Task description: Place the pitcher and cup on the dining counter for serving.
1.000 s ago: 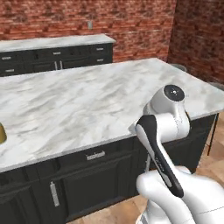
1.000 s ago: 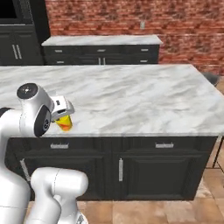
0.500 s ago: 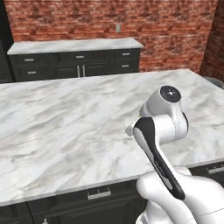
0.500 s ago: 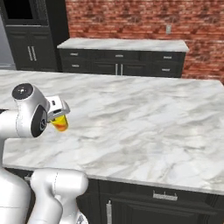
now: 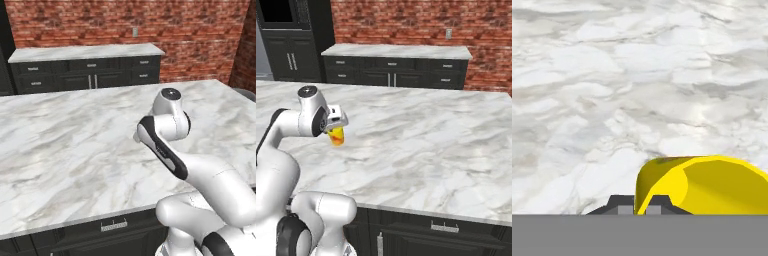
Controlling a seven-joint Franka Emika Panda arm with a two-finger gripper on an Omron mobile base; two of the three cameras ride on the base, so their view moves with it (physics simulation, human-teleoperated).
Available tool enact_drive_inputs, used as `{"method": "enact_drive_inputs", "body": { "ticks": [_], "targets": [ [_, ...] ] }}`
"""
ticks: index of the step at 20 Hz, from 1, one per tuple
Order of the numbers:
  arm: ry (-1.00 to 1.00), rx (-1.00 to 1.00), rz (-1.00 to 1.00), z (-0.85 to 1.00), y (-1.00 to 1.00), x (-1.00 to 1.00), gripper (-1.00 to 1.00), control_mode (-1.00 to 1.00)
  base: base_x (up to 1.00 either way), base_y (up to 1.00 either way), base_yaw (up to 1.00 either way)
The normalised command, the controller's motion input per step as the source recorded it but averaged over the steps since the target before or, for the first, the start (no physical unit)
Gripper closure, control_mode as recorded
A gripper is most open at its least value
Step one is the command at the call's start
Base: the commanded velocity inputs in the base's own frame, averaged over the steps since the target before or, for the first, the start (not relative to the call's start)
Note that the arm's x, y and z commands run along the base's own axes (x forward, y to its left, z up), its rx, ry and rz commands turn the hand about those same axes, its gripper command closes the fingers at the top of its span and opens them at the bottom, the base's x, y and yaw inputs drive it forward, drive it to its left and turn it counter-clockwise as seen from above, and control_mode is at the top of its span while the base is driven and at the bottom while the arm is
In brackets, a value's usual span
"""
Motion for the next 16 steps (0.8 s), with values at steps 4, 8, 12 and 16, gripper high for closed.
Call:
{"method": "enact_drive_inputs", "body": {
  "ticks": [4, 8, 12, 16],
  "targets": [
    [0.00, 0.00, -0.03, -0.55, 0.03, 0.89, 1.00, -1.00, 0.00, 0.00, 0.00],
    [0.00, 0.00, -0.01, -0.71, 0.08, 0.91, 1.00, -1.00, 0.00, 0.00, 0.00],
    [0.00, 0.00, 0.00, -0.97, 0.01, 0.36, 1.00, -1.00, 0.00, 0.00, 0.00],
    [0.05, 0.00, 0.00, -0.65, 0.19, 0.40, 1.00, -1.00, 0.00, 0.00, 0.00]
  ]
}}
